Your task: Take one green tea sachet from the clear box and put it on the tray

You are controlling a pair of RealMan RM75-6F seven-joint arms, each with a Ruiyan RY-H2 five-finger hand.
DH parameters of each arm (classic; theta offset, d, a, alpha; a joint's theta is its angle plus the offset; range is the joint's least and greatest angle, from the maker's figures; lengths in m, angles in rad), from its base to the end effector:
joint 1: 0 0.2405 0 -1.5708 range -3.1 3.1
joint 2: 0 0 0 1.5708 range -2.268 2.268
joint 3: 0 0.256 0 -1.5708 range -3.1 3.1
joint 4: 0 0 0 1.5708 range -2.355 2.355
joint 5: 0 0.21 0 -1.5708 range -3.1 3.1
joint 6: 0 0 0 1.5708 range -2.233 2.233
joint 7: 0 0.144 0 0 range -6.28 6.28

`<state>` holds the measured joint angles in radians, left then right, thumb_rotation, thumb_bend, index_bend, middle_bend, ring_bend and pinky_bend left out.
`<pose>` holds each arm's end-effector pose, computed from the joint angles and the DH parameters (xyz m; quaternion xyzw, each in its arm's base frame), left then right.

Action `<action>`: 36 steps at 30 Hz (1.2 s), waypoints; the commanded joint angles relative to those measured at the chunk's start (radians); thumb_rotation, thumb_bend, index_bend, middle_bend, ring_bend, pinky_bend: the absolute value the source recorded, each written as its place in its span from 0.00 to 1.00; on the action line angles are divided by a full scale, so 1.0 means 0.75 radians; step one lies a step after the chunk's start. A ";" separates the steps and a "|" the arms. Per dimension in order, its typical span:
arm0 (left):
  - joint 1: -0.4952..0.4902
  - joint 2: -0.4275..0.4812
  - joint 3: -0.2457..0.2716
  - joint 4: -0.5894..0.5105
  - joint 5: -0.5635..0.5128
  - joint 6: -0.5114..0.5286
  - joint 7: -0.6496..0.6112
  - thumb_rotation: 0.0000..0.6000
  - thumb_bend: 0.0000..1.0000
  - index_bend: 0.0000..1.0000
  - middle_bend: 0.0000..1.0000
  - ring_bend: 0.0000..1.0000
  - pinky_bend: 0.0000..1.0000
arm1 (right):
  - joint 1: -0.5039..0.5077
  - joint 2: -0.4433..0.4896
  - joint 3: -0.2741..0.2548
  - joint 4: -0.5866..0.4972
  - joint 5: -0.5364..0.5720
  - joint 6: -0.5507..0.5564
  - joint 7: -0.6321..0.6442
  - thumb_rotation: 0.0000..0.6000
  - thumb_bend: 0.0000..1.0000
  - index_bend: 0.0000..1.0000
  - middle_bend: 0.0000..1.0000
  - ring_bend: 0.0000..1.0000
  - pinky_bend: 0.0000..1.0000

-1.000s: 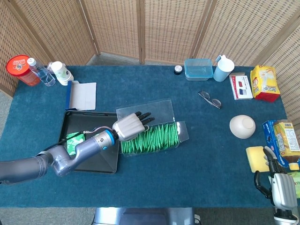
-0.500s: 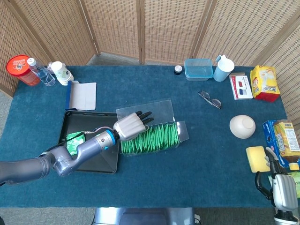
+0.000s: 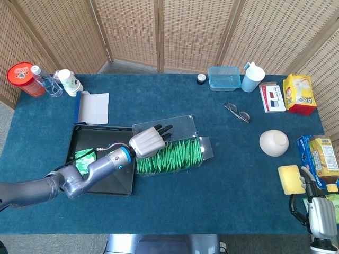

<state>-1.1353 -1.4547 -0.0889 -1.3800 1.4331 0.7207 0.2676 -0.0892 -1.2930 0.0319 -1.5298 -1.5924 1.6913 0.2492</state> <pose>-0.0426 0.3791 -0.0197 -0.8980 -0.0881 -0.3176 0.2914 -0.3144 -0.1215 0.1312 0.4761 -0.4521 0.5074 0.5581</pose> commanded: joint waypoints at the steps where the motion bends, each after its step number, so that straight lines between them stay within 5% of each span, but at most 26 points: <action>1: 0.004 -0.014 -0.008 0.016 0.013 0.025 -0.013 1.00 0.41 0.67 0.26 0.08 0.20 | -0.001 -0.001 0.001 0.001 -0.001 0.002 0.003 0.25 0.58 0.06 0.11 0.24 0.32; 13: 0.019 0.026 -0.049 0.000 0.095 0.145 -0.149 1.00 0.41 0.71 0.30 0.10 0.20 | 0.001 -0.005 0.009 0.002 -0.003 0.005 0.006 0.25 0.58 0.06 0.11 0.24 0.32; 23: 0.129 0.292 -0.114 -0.248 0.170 0.392 -0.340 1.00 0.41 0.70 0.30 0.11 0.20 | 0.033 -0.003 0.024 -0.004 -0.018 -0.017 0.001 0.25 0.58 0.06 0.11 0.24 0.32; 36: 0.397 0.577 0.007 -0.446 0.201 0.565 -0.363 1.00 0.41 0.69 0.30 0.11 0.20 | 0.091 0.006 0.035 -0.036 -0.040 -0.072 -0.031 0.25 0.58 0.06 0.11 0.24 0.32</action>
<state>-0.8579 -1.0369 -0.1029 -1.7025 1.5792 1.1356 -0.0056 -0.0230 -1.2888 0.0582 -1.5552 -1.6213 1.6394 0.2275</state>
